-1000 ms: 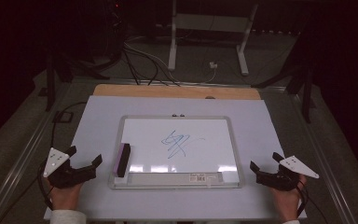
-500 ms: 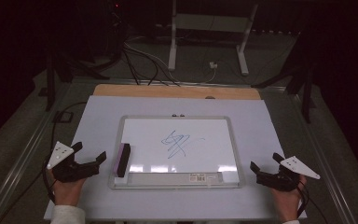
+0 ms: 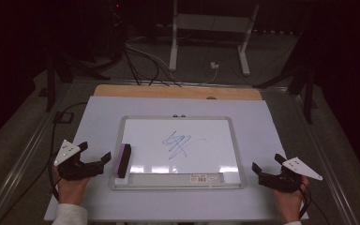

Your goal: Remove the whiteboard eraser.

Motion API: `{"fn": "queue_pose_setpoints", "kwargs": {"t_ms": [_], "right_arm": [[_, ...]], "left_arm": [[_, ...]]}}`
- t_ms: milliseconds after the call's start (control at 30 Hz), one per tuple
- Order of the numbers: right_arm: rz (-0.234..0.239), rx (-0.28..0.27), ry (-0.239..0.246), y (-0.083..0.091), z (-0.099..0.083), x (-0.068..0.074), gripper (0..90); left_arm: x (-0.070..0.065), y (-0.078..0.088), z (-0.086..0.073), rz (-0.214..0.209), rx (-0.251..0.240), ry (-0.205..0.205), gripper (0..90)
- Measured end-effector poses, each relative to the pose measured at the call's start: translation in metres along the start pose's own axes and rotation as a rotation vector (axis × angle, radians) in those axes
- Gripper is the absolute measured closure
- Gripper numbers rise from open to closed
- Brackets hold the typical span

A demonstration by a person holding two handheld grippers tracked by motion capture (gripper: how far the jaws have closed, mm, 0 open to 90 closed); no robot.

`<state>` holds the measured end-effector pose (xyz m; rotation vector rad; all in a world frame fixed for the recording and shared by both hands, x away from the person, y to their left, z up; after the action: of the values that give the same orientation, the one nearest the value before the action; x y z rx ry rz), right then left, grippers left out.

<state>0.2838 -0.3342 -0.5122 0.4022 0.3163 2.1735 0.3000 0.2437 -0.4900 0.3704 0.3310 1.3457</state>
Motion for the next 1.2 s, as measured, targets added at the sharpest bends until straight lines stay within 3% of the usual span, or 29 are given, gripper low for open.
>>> {"fn": "queue_pose_setpoints", "kwargs": {"t_ms": [500,900,1200], "right_arm": [[-0.001,-0.004,-0.001,0.000,0.001,0.001,0.3],[0.005,-0.004,0.002,-0.001,0.001,0.003,0.3],[0.008,-0.005,0.003,-0.001,0.001,0.004,0.3]], "left_arm": [[-0.013,-0.015,-0.008,-0.034,0.083,-0.023,1.6],[-0.018,-0.019,-0.016,-0.052,0.159,-0.035,5.6],[-0.020,-0.020,-0.023,-0.074,0.189,-0.030,5.6]]}}
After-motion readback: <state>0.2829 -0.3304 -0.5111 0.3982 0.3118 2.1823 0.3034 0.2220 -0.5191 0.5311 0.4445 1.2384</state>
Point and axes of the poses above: each handheld gripper's, and its own axes: y roughly backward along the jaws, z roughly out of its top, x roughly to its left, the point moved 5 cm from there along -y, roughly forward along the jaws, and after that the axes turned 15 degrees about z, right-handed, at the moved point
